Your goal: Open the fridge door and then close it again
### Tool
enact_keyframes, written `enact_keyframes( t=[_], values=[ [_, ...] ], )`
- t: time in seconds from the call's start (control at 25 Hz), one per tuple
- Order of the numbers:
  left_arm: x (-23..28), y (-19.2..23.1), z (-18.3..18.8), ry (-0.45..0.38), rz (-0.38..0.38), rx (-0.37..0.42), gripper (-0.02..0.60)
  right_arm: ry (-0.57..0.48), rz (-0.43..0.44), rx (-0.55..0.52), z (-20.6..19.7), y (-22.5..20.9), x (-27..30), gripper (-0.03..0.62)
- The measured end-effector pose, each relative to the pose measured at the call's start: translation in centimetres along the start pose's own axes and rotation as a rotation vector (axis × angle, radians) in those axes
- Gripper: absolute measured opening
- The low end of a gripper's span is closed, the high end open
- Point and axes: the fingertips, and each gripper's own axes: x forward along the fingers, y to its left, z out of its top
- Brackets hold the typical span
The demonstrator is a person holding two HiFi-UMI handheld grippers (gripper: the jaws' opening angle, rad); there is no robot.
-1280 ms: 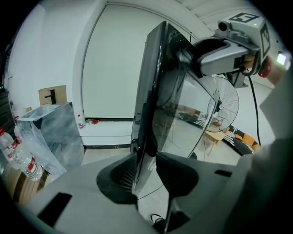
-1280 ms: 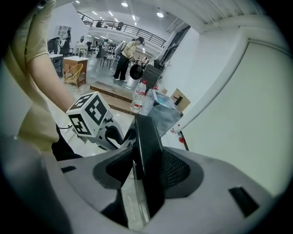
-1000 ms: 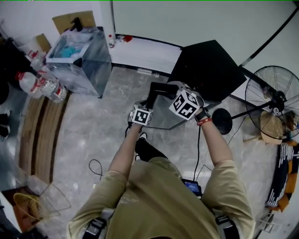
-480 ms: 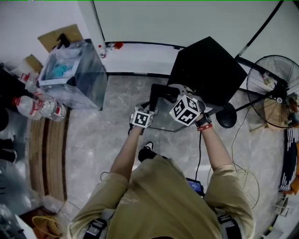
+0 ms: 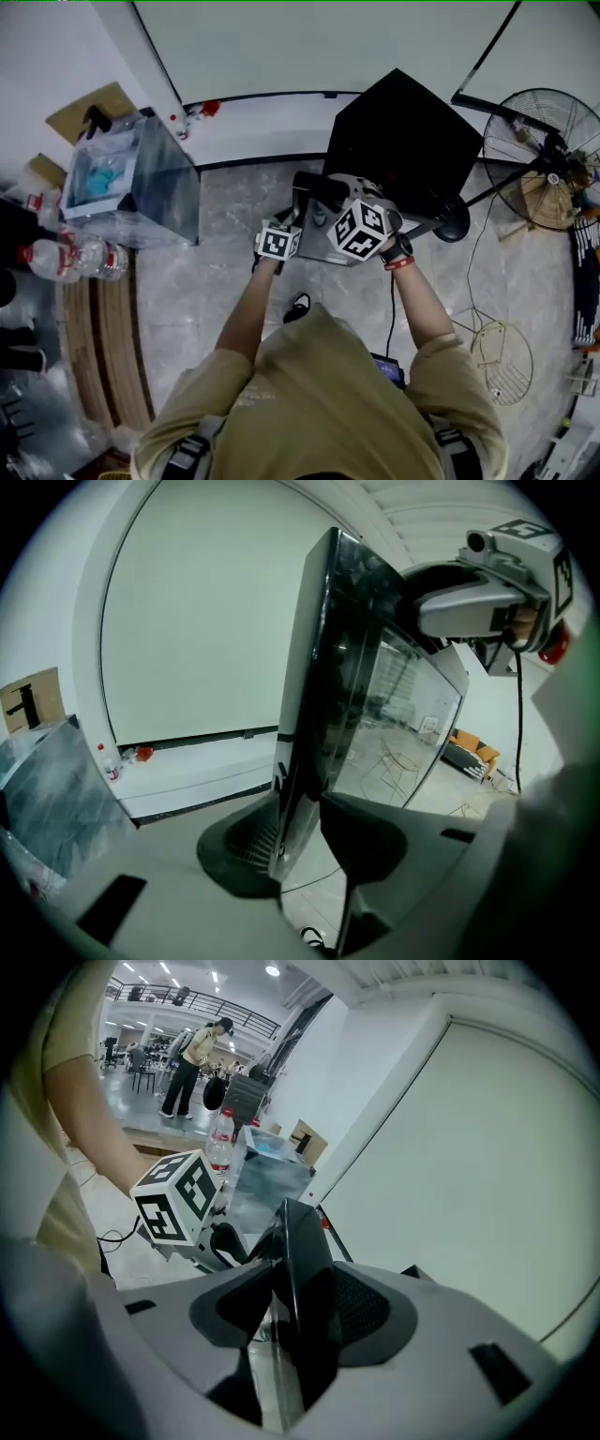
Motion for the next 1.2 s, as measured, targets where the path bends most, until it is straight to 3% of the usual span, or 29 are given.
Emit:
enact_keyframes(
  t=[0.24,0.64,0.96,1.2],
  values=[
    [1.9,0.7,1.3,0.030,-0.030,-0.009,0.143,0.028,-0.029,0.038,-1.0,-1.9,1.1,0.216],
    [5.4,1.9,3.6,0.008,-0.055,-0.005,0.141,0.077,-0.104,0.090,-2.2,-5.1,2.8,0.218],
    [7.7,2.3,5.0,0.005,-0.053,-0.063,0.130,0.124,-0.143,0.148,-3.4,-7.3,3.7,0.218],
    [9.1,2.5,5.9,0.031,-0.066,-0.010,0.112,0.154,-0.172,0.182,-4.1,-8.5,4.2,0.218]
  ],
)
